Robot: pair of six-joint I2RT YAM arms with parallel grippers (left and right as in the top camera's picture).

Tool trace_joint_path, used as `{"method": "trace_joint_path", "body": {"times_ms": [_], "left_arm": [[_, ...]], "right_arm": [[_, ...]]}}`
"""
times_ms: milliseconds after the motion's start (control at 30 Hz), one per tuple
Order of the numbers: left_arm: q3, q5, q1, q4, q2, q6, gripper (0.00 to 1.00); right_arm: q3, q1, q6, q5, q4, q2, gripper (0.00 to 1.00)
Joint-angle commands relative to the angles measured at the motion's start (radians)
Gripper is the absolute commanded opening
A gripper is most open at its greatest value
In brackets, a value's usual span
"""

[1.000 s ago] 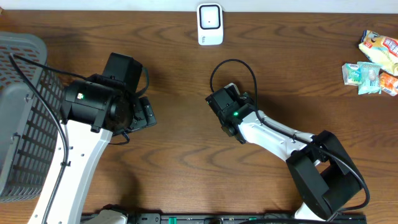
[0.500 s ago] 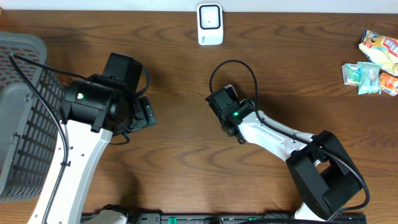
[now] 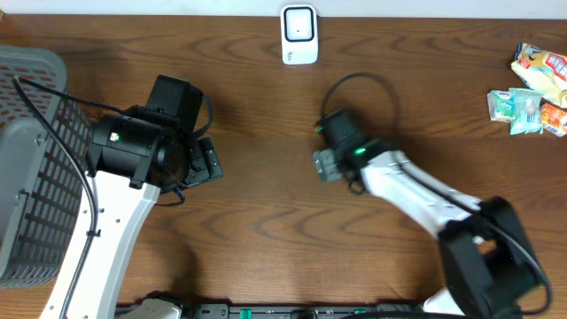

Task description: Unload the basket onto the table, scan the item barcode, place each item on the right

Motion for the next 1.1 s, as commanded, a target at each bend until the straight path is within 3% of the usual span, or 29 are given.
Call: {"method": "trace_joint_path", "body": {"times_ms": [0,200,267,400,600,733,867,1067], "left_arm": [[0.005,-0.003,0.004,-0.003,-0.005,-0.009,0.98],[0.005,-0.003,0.004,-0.003,-0.005,-0.009,0.98],[0.005,-0.003,0.004,-0.003,-0.005,-0.009,0.98],[0.005,-0.003,0.004,-0.003,-0.005,-0.009,0.98],[0.005,-0.003,0.004,-0.003,-0.005,-0.009,0.97],[0.005,-0.003,0.004,-0.003,-0.005,-0.009,0.98],[0.005,-0.003,0.004,-0.003,-0.005,-0.009,0.98],[0.005,-0.003,0.004,-0.003,-0.005,-0.009,0.98]], "right_arm": [[0.029,-0.123,0.045,-0.259,0.008,-0.068,0.99],[0.029,-0.305,0.043,-0.753,-0.013,-0.079,0.99],[0.027,-0.332,0.049,-0.787,-0.048,-0.078,0.99],[0.025,-0.329,0.138,-0.706,-0.051,-0.078,0.96],[0.025,-0.281,0.69,-0.336,-0.168,-0.077,0.94],[0.025,-0.214,0.915,-0.151,-0.182,-0.075,0.99],[0.025,-0.141,1.041,-0.063,-0.148,-0.058,0.99],[0.025,-0.101,1.07,-0.038,-0.034,0.012,0.99]]}}
